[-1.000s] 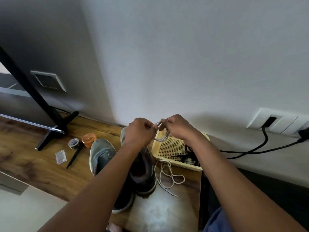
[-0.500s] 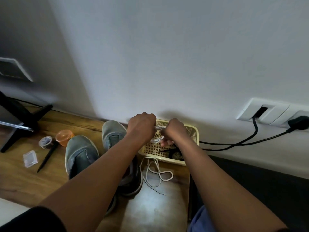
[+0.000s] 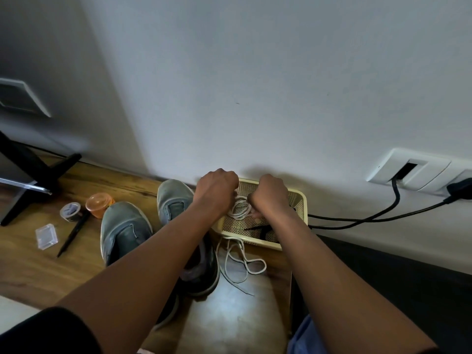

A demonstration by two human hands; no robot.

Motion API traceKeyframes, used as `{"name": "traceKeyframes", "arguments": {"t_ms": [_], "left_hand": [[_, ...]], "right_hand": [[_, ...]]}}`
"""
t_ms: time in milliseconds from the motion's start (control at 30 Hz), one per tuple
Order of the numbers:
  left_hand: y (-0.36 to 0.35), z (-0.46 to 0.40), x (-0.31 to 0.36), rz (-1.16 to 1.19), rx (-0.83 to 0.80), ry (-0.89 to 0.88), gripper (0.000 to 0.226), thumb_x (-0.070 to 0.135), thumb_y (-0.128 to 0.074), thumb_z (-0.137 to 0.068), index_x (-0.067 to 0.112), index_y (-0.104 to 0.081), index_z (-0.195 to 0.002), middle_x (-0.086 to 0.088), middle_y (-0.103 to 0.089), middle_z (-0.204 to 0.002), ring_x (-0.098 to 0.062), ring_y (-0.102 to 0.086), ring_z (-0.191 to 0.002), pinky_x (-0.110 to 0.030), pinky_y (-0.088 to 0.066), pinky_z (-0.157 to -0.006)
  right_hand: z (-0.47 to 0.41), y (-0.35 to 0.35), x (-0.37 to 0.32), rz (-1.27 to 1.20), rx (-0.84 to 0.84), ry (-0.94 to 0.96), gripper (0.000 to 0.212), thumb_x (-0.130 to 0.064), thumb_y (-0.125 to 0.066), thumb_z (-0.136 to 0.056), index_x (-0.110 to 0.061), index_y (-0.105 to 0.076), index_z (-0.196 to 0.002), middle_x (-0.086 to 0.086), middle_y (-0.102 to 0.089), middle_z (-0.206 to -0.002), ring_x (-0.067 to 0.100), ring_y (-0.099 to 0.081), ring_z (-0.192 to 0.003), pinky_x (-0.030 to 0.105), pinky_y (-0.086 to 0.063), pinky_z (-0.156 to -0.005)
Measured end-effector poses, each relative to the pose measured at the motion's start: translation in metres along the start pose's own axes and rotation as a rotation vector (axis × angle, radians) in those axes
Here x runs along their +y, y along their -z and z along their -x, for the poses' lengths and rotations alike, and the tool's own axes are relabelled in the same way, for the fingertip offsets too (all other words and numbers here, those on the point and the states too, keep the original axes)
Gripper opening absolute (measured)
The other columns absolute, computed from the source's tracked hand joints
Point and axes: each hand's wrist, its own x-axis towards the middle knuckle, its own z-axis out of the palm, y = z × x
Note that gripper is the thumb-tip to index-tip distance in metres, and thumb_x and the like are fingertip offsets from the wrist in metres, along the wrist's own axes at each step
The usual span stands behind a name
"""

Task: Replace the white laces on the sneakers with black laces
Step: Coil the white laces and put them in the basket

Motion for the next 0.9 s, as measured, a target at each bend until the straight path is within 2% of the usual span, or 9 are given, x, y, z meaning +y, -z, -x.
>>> {"name": "traceKeyframes", "arguments": {"t_ms": [33,100,167,300,367,467,600,767,900], "left_hand": [[0.003,0.001,-0.001,0.025,0.007,-0.001,0.022,0.024,-0.070,-0.096,0.024,-0.076,-0.117,-0.010,-0.073,-0.113,-0.034,-0.069,-0.103,-0.037,-0.052,-0.079],[0.012,0.005,-0.002,0.071,0.023,-0.002,0.024,0.021,-0.070,-0.095,0.028,-0.077,-0.117,-0.006,-0.074,-0.113,-0.031,-0.069,-0.103,-0.035,-0.053,-0.080],[0.024,0.011,-0.004,0.097,0.044,0.009,0.024,0.021,-0.069,-0.095,0.030,-0.077,-0.115,-0.003,-0.074,-0.113,-0.028,-0.069,-0.102,-0.035,-0.053,-0.080],[0.052,0.034,-0.009,0.159,0.057,0.076,0.022,0.027,-0.069,-0.094,0.033,-0.077,-0.114,0.001,-0.074,-0.116,-0.026,-0.068,-0.107,-0.036,-0.054,-0.086],[0.067,0.052,-0.008,0.207,0.054,0.117,0.020,0.028,-0.068,-0.093,0.033,-0.079,-0.109,0.005,-0.076,-0.112,-0.021,-0.070,-0.104,-0.033,-0.053,-0.082],[0.082,0.083,-0.005,0.317,0.033,0.168,0.019,0.025,-0.068,-0.090,0.032,-0.083,-0.098,0.009,-0.079,-0.098,-0.015,-0.071,-0.090,-0.027,-0.048,-0.071],[0.096,0.122,-0.003,0.315,-0.002,0.185,0.020,0.026,-0.066,-0.090,0.031,-0.083,-0.098,0.007,-0.080,-0.097,-0.016,-0.072,-0.093,-0.031,-0.056,-0.082],[0.111,0.153,-0.004,0.414,0.076,0.200,0.021,0.022,-0.065,-0.087,0.032,-0.082,-0.092,0.014,-0.078,-0.092,-0.010,-0.071,-0.084,-0.033,-0.060,-0.075],[0.118,0.162,-0.006,0.415,0.112,0.189,0.022,0.022,-0.064,-0.088,0.034,-0.082,-0.092,0.016,-0.077,-0.096,-0.009,-0.070,-0.089,-0.030,-0.058,-0.076]], "right_hand": [[0.003,0.006,-0.003,0.048,0.033,0.026,0.008,0.002,-0.064,-0.080,-0.005,-0.062,-0.077,0.011,-0.070,-0.068,0.031,-0.073,-0.067,0.036,-0.062,-0.061],[0.012,0.019,-0.009,0.126,0.101,0.081,0.015,-0.004,-0.065,-0.077,-0.013,-0.054,-0.074,0.004,-0.061,-0.071,0.030,-0.063,-0.071,0.026,-0.044,-0.051],[0.024,0.030,-0.015,0.176,0.144,0.129,0.014,-0.010,-0.068,-0.077,-0.017,-0.056,-0.080,0.000,-0.058,-0.075,0.026,-0.057,-0.070,0.024,-0.034,-0.050],[0.055,0.039,-0.019,0.264,0.142,0.219,0.012,-0.019,-0.073,-0.079,-0.019,-0.065,-0.088,-0.001,-0.064,-0.080,0.025,-0.063,-0.074,0.028,-0.049,-0.059],[0.075,0.038,-0.016,0.317,0.114,0.252,0.010,-0.021,-0.072,-0.081,-0.020,-0.065,-0.088,0.000,-0.063,-0.080,0.028,-0.067,-0.079,0.033,-0.055,-0.066],[0.102,0.028,-0.008,0.414,0.066,0.295,0.014,-0.025,-0.071,-0.082,-0.023,-0.062,-0.092,0.000,-0.061,-0.083,0.031,-0.068,-0.091,0.034,-0.048,-0.066],[0.131,0.006,0.003,0.509,0.084,0.356,0.020,-0.027,-0.066,-0.090,-0.018,-0.068,-0.107,0.005,-0.072,-0.106,0.030,-0.070,-0.101,0.036,-0.046,-0.070],[0.149,-0.010,0.006,0.605,0.153,0.405,0.019,-0.020,-0.059,-0.098,-0.015,-0.069,-0.113,0.007,-0.073,-0.108,0.030,-0.071,-0.100,0.036,-0.051,-0.071],[0.153,-0.017,0.003,0.703,0.150,0.412,0.022,-0.006,-0.056,-0.095,-0.015,-0.072,-0.106,0.005,-0.073,-0.099,0.028,-0.072,-0.093,0.032,-0.043,-0.062]]}}
